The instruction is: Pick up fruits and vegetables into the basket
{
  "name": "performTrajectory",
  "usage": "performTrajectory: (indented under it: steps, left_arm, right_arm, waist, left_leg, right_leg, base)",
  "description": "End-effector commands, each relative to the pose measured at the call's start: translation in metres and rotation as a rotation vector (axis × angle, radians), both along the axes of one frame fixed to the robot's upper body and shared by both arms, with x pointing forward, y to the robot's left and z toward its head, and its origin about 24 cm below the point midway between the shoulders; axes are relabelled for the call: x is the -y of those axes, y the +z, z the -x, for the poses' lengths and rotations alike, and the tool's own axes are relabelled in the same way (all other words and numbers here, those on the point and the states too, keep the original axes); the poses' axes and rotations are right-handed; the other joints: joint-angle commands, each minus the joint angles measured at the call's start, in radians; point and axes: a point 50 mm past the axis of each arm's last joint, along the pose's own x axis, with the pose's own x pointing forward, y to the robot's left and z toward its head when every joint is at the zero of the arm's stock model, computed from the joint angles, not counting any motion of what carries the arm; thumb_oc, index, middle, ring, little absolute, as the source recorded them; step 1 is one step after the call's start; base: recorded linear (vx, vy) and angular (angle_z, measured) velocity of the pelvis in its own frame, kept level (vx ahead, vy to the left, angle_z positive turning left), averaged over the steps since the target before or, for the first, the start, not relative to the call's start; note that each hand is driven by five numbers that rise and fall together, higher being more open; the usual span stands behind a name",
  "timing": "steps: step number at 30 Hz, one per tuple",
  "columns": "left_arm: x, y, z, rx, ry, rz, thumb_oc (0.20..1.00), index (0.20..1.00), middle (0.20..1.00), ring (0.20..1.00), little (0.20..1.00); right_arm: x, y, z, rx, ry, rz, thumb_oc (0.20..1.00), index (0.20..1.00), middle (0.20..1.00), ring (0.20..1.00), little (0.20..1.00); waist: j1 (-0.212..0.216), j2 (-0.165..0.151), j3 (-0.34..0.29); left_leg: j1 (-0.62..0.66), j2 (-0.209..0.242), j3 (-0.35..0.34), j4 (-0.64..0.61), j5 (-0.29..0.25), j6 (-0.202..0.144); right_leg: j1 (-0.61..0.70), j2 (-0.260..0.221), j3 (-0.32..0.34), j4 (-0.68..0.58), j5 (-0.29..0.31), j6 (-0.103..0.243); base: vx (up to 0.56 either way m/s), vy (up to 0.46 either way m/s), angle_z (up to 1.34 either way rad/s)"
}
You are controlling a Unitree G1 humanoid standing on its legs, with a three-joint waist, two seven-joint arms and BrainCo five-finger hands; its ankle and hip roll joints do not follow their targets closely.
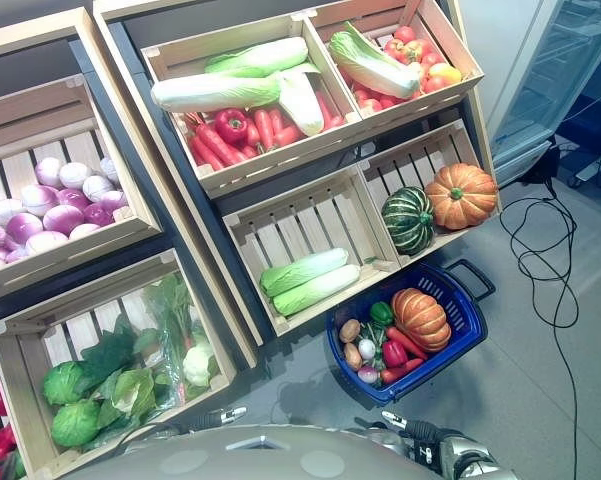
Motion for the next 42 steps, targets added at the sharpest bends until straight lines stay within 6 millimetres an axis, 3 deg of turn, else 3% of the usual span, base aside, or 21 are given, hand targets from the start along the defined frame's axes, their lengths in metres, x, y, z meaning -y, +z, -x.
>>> performTrajectory:
  steps: [1, 13, 18, 22, 25, 27, 29, 30, 35, 39, 42]
  left_arm:
    - [0.012, 0.002, -0.024, 0.060, -0.025, 0.022, 1.000, 1.000, 1.000, 1.000, 1.000]
    - [0.011, 0.010, -0.047, 0.236, -0.129, -0.053, 1.000, 1.000, 1.000, 1.000, 1.000]
    - [0.009, 0.024, -0.076, 0.421, -0.171, -0.150, 1.000, 1.000, 1.000, 1.000, 1.000]
    - [-0.011, 0.067, -0.130, 0.732, -0.056, -0.301, 1.000, 1.000, 1.000, 1.000, 1.000]
    - [-0.019, 0.088, -0.135, 0.913, -0.090, -0.341, 1.000, 1.000, 1.000, 1.000, 1.000]
    - [-0.023, 0.117, -0.135, 1.100, -0.173, -0.395, 1.000, 1.000, 1.000, 1.000, 1.000]
    - [-0.029, 0.146, -0.131, 1.255, -0.252, -0.430, 1.000, 1.000, 1.000, 1.000, 1.000]
    - [-0.029, 0.147, -0.130, 1.261, -0.258, -0.433, 1.000, 1.000, 1.000, 1.000, 1.000]
    - [-0.038, 0.200, -0.120, 1.536, -0.376, -0.525, 1.000, 1.000, 1.000, 1.000, 1.000]
    - [-0.034, 0.229, -0.128, 1.690, -0.399, -0.618, 1.000, 1.000, 1.000, 1.000, 1.000]
    - [-0.026, 0.253, -0.144, 1.813, -0.379, -0.713, 1.000, 1.000, 1.000, 1.000, 1.000]
  right_arm:
    - [-0.021, -0.004, -0.004, -0.043, 0.000, -0.089, 1.000, 1.000, 1.000, 1.000, 1.000]
    - [-0.017, -0.003, -0.009, 0.003, 0.016, -0.068, 1.000, 1.000, 1.000, 1.000, 1.000]
    - [-0.011, 0.003, -0.032, 0.157, 0.035, -0.009, 1.000, 1.000, 1.000, 1.000, 1.000]
    - [-0.004, 0.021, -0.072, 0.407, -0.026, 0.009, 1.000, 1.000, 1.000, 1.000, 1.000]
    - [0.003, 0.037, -0.091, 0.578, -0.059, 0.038, 1.000, 1.000, 1.000, 1.000, 1.000]
    - [0.002, 0.059, -0.107, 0.745, -0.067, 0.077, 1.000, 1.000, 1.000, 1.000, 1.000]
    - [0.004, 0.080, -0.109, 0.868, -0.079, 0.111, 1.000, 1.000, 1.000, 1.000, 1.000]
    - [0.004, 0.081, -0.108, 0.876, -0.078, 0.115, 1.000, 1.000, 1.000, 1.000, 1.000]
    - [0.023, 0.128, -0.105, 1.145, -0.142, 0.210, 1.000, 1.000, 1.000, 1.000, 1.000]
    - [0.032, 0.163, -0.117, 1.322, -0.170, 0.319, 1.000, 1.000, 1.000, 1.000, 1.000]
    - [0.033, 0.192, -0.137, 1.456, -0.200, 0.383, 1.000, 1.000, 1.000, 1.000, 1.000]
  waist:
    - [0.003, -0.037, 0.037]
    - [-0.005, -0.034, 0.042]
    - [-0.011, -0.032, 0.050]
    - [-0.015, -0.038, 0.067]
    - [-0.010, -0.049, 0.078]
    - [-0.011, -0.056, 0.094]
    - [-0.019, -0.058, 0.103]
    - [-0.019, -0.058, 0.101]
    - [-0.047, -0.052, 0.107]
    - [-0.062, -0.039, 0.129]
    - [-0.075, -0.028, 0.181]
  left_leg:
    - [-0.039, -0.014, -0.001, 0.005, -0.055, 0.029]
    - [-0.039, -0.012, 0.003, 0.005, -0.056, 0.028]
    - [-0.040, -0.008, 0.004, 0.005, -0.054, 0.024]
    - [-0.056, -0.006, 0.005, 0.007, -0.051, 0.026]
    - [-0.074, -0.008, 0.001, 0.012, -0.051, 0.034]
    - [-0.082, -0.011, -0.002, 0.013, -0.052, 0.037]
    - [-0.088, -0.013, 0.000, 0.012, -0.052, 0.039]
    - [-0.088, -0.013, 0.000, 0.012, -0.052, 0.039]
    - [-0.099, -0.009, 0.014, 0.008, -0.049, 0.039]
    - [-0.138, -0.010, 0.010, 0.023, -0.046, 0.043]
    - [-0.213, -0.011, 0.003, 0.063, -0.040, 0.042]
  right_leg:
    - [0.017, -0.072, -0.026, 0.023, -0.045, 0.057]
    - [0.012, -0.070, -0.019, 0.026, -0.047, 0.057]
    - [0.006, -0.072, -0.015, 0.030, -0.044, 0.062]
    - [-0.017, -0.072, -0.005, 0.039, -0.040, 0.064]
    - [-0.032, -0.068, -0.001, 0.042, -0.040, 0.061]
    - [-0.042, -0.064, 0.001, 0.048, -0.041, 0.060]
    - [-0.053, -0.062, 0.004, 0.056, -0.043, 0.062]
    - [-0.054, -0.063, 0.004, 0.057, -0.044, 0.062]
    - [-0.083, -0.068, 0.014, 0.083, -0.057, 0.068]
    - [-0.149, -0.067, 0.034, 0.144, -0.082, 0.062]
    - [-0.243, -0.065, 0.048, 0.211, -0.097, 0.051]
  base:
    - [0.00, 0.000, 0.00]
    - [0.00, 0.001, 0.00]
    - [0.01, 0.002, 0.00]
    - [-0.01, -0.025, 0.00]
    - [-0.02, -0.081, -0.01]
    - [0.00, -0.069, 0.00]
    - [0.01, -0.024, 0.01]
    - [0.00, 0.000, 0.00]
    - [0.06, -0.005, 0.01]
    - [0.00, 0.001, -0.10]
    - [-0.18, -0.022, -0.13]
